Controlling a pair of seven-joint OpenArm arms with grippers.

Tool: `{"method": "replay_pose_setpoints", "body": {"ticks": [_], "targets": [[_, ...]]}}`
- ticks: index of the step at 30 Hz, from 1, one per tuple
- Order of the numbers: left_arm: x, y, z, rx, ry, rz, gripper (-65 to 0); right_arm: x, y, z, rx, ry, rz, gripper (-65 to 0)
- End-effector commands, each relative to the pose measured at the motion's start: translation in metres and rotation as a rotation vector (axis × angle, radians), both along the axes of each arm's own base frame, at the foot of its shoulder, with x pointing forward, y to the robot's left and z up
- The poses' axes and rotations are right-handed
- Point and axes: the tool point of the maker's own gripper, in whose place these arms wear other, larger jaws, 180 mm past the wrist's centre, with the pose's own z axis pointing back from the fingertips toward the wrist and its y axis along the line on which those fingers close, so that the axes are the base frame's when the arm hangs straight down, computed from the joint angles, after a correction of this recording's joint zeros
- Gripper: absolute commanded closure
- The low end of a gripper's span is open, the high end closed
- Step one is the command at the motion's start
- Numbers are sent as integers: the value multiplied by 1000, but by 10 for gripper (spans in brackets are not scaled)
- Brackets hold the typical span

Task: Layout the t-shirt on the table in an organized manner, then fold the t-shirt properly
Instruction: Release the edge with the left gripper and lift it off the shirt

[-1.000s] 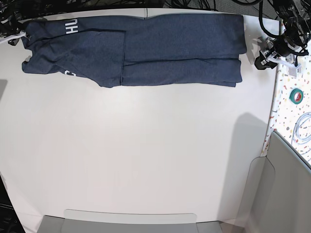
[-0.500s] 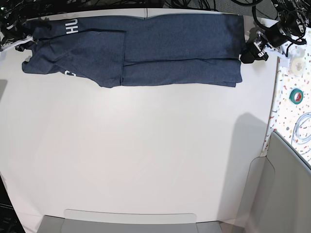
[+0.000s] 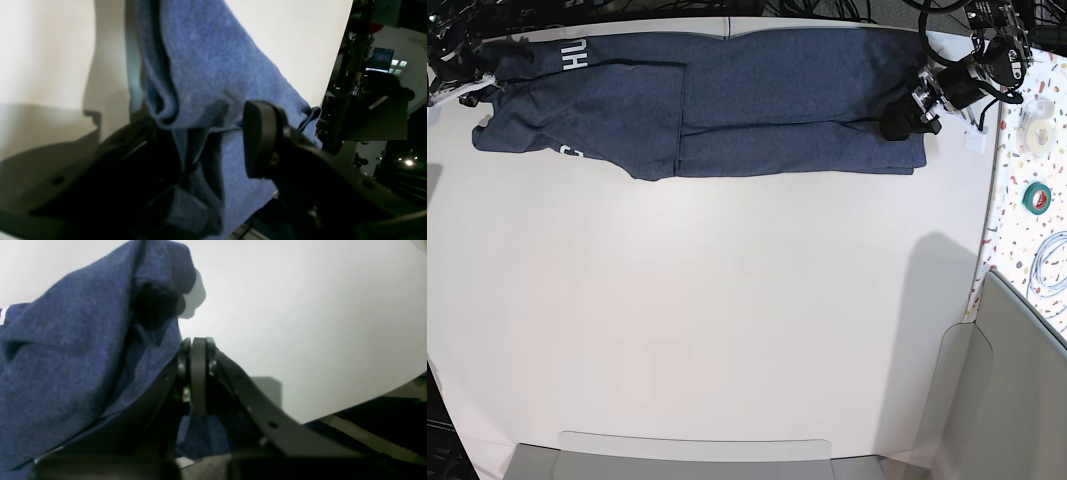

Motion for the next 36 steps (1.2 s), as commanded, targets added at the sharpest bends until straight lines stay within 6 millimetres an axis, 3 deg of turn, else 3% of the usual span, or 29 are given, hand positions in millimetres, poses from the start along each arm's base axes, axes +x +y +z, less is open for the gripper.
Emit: {"method": "replay_pose_setpoints", "body": {"ticks": [1, 12, 15, 23, 29, 36], "targets": [[-17, 5, -13, 50, 82, -33, -317, 5, -4, 11, -35, -30, 21, 0], [-13, 44, -2, 126, 66, 16, -317, 5, -6, 11, -34, -32, 15, 0], [-20, 50, -3, 142, 83, 11, -317, 5, -6, 11, -34, -34, 15, 0], [-41, 47, -11, 137, 134, 0, -317, 6, -5, 11, -33, -32, 18, 0], [-41, 46, -12, 134, 134, 2, -317, 5, -4, 10, -32, -30, 18, 0], [-41, 26, -17, 94, 137, -15, -317, 2, -1, 6, -17, -29, 9, 0]]}}
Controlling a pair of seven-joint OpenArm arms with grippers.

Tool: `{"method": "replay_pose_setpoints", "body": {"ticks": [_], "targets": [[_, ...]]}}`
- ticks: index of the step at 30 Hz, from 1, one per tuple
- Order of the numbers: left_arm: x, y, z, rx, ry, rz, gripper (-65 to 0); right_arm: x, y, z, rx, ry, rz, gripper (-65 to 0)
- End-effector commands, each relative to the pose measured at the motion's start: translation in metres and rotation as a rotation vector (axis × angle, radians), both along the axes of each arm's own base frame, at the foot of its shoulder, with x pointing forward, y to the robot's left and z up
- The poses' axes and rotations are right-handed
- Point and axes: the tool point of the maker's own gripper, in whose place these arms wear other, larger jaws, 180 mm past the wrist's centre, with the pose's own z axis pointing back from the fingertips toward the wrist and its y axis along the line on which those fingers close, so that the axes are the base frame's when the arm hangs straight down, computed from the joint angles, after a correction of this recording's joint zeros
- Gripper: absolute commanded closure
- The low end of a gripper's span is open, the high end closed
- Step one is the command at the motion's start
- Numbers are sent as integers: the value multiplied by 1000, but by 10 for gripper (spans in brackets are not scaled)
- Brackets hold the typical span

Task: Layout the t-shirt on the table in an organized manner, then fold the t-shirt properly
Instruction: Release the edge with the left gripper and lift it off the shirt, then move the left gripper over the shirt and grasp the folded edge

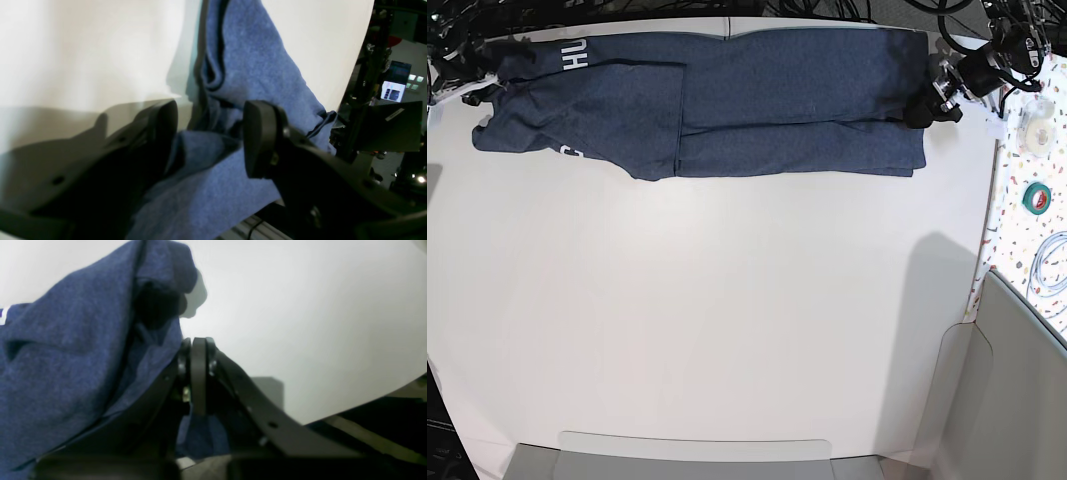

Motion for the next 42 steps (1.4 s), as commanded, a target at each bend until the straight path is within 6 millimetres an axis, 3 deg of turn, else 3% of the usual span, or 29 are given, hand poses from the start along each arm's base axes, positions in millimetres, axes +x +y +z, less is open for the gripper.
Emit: {"method": "replay_pose_setpoints", "body": {"ticks": [1, 5, 9, 12, 15, 21, 27, 33, 39, 42], "targets": [[-19, -6, -15, 31, 97, -55, -317, 4, -5, 10, -33, -27, 18, 0], [-17, -21, -18, 7, 97, -86, -316, 4, -4, 9, -31, -26, 19, 0], [-7, -21, -14, 9, 72, -85, -298, 3, -5, 9, -32, -26, 16, 0], [-5, -21, -14, 9, 69, -83, -184, 4, -6, 10, -35, -26, 17, 0], [-4, -21, -13, 10, 66, -83, -1, 4, -6, 10, -35, -26, 17, 0], [8, -24, -1, 28, 3, -89, 0, 3, -6, 10, -34, -26, 15, 0], [25, -45, 37, 62, -136, -147, 0, 3, -7, 11, -38, -26, 17, 0], [33, -84, 71, 71, -250, -278, 0, 3, -8, 11, -40, -26, 16, 0], [22, -133, 72, -8, -255, -410, 0, 3, -15, 17, -65, -24, 18, 0], [27, -162, 78, -51, -290, -490, 0, -2, -26, 21, -82, -27, -12, 0]]}}
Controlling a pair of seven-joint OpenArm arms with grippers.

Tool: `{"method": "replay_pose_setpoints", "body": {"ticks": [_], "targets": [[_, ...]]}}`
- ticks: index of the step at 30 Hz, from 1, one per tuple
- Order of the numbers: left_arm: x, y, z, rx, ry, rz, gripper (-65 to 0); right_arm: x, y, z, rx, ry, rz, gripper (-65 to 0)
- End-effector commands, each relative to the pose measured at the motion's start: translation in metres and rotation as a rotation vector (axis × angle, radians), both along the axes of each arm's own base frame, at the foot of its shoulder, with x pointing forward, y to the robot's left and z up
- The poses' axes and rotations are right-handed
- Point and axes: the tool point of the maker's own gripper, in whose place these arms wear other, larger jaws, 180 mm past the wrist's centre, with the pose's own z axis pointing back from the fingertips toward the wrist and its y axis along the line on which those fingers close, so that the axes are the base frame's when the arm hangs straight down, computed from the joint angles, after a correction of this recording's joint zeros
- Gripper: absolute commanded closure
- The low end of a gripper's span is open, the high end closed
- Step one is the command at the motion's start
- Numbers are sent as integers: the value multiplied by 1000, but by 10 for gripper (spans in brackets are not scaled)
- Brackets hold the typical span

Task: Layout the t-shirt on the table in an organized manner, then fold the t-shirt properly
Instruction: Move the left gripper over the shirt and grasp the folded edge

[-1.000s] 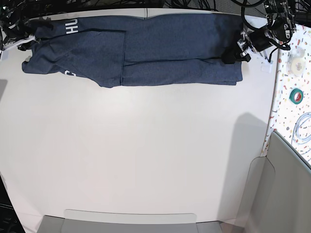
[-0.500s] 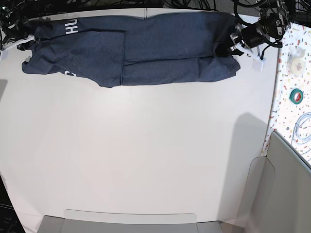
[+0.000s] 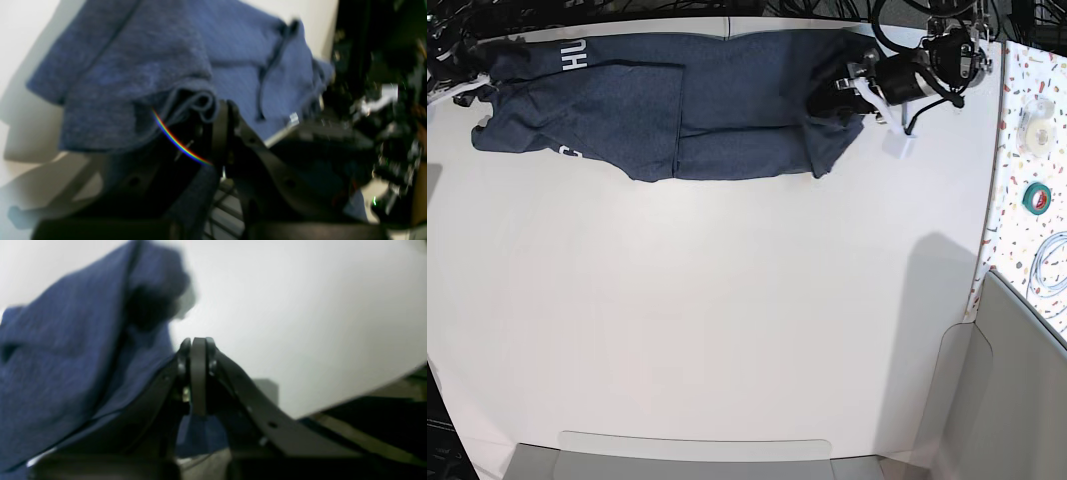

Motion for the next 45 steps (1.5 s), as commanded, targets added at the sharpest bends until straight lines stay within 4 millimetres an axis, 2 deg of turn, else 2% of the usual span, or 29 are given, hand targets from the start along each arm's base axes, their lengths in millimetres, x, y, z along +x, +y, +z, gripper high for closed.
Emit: {"method": "replay_pose_setpoints", "body": {"ticks": [1, 4, 7, 12, 18, 22, 31, 35, 45], "targets": [[11, -9, 14, -33, -57, -22, 0, 0, -8, 11, -39, -22, 2, 0], [18, -35, 24, -60, -97, -107, 0, -5, -22, 20, -70, -25, -23, 0], [26, -57, 30, -46, -148, -191, 0, -4, -28, 25, -90, -24, -19, 0], [22, -93, 31, -8, -202, -338, 0, -6, -28, 24, -91, -19, -20, 0], [22, -125, 30, -12, -225, -392, 0, -11, -32, 26, -94, -21, -43, 0], [25, -136, 24, -17, -207, -402, 0, -12, -32, 25, -94, -19, -43, 0], [46, -140, 40, -24, -266, -394, 0, -16, -31, 22, -89, -6, -44, 0], [47, -140, 42, -28, -271, -391, 0, -16, -31, 22, -89, -6, -44, 0], [53, -163, 59, -82, -307, -399, 0, -17, -30, 21, -86, -4, -45, 0]]}}
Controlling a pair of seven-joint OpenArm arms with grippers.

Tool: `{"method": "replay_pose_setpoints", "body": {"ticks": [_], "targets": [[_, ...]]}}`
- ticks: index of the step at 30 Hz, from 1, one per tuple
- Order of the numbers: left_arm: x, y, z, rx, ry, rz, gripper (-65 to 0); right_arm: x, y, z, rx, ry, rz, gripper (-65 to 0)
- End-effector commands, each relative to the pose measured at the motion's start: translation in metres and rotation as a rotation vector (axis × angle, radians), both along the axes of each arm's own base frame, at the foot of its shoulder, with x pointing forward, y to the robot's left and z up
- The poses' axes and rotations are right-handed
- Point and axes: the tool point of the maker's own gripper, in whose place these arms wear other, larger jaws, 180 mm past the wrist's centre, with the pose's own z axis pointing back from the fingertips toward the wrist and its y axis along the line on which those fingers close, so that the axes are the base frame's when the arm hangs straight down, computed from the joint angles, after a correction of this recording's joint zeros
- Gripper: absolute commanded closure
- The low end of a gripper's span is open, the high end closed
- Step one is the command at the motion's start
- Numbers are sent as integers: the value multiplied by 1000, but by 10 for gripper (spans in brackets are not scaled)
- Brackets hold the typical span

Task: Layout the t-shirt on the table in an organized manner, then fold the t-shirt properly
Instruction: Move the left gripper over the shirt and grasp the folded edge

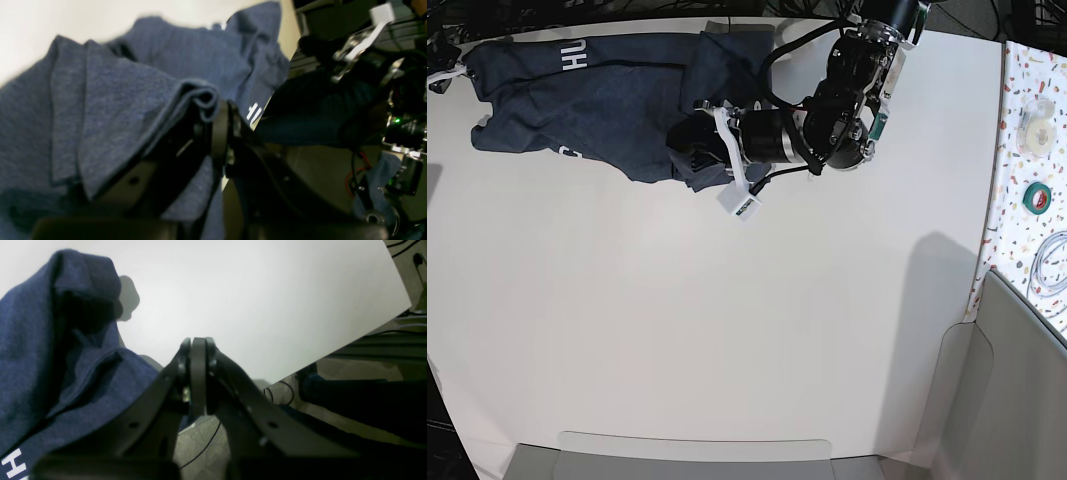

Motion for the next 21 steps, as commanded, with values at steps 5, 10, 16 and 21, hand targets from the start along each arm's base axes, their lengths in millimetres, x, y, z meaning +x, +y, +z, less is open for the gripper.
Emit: {"method": "replay_pose_setpoints", "body": {"ticks": [5, 10, 16, 21], "targets": [[3, -7, 9, -39, -15, -3, 0, 4, -4, 11, -34, -25, 21, 0], [4, -8, 5, -33, -2, -5, -11, 5, -4, 11, -34, -25, 22, 0], [5, -13, 10, -52, -12, -10, -194, 3, -4, 5, -18, -19, 16, 0], [6, -17, 13, -66, -11, -11, -272, 0, -3, -5, 14, -7, 7, 0]]}}
